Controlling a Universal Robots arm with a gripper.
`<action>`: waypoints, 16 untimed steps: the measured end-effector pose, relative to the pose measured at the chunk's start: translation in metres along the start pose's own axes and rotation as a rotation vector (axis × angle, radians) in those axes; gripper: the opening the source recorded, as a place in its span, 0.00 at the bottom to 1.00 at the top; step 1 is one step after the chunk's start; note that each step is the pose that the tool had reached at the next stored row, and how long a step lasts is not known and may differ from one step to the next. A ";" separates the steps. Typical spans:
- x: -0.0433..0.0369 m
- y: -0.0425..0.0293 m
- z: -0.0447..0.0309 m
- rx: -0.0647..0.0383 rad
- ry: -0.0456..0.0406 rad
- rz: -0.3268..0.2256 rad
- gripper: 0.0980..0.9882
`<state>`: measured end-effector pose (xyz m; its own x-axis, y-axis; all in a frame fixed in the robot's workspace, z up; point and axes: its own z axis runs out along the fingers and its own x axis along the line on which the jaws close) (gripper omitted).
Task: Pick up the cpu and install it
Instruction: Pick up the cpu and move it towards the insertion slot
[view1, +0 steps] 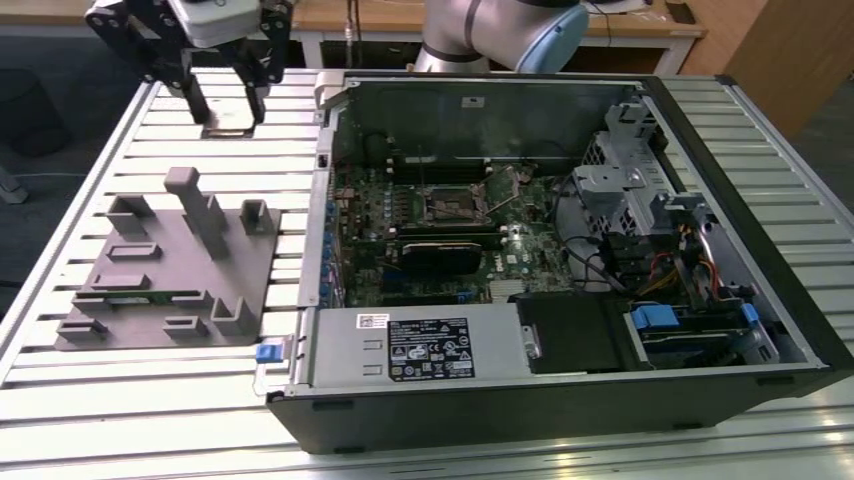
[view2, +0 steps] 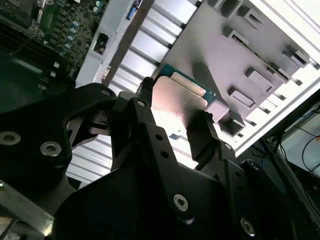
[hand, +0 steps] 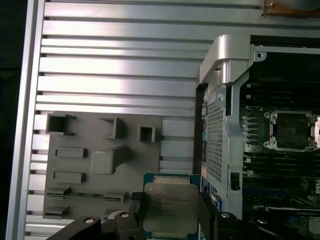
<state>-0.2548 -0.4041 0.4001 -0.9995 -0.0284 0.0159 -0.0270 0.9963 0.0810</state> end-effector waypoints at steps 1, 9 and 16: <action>-0.0035 -0.0001 -0.0001 0.000 0.0001 0.000 0.48; -0.0328 -0.0009 -0.0006 -0.002 0.0009 0.000 0.48; -0.0558 -0.0015 -0.0010 -0.003 0.0016 0.000 0.48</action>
<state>-0.1990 -0.4041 0.4001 -0.9994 -0.0283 0.0175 -0.0267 0.9961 0.0840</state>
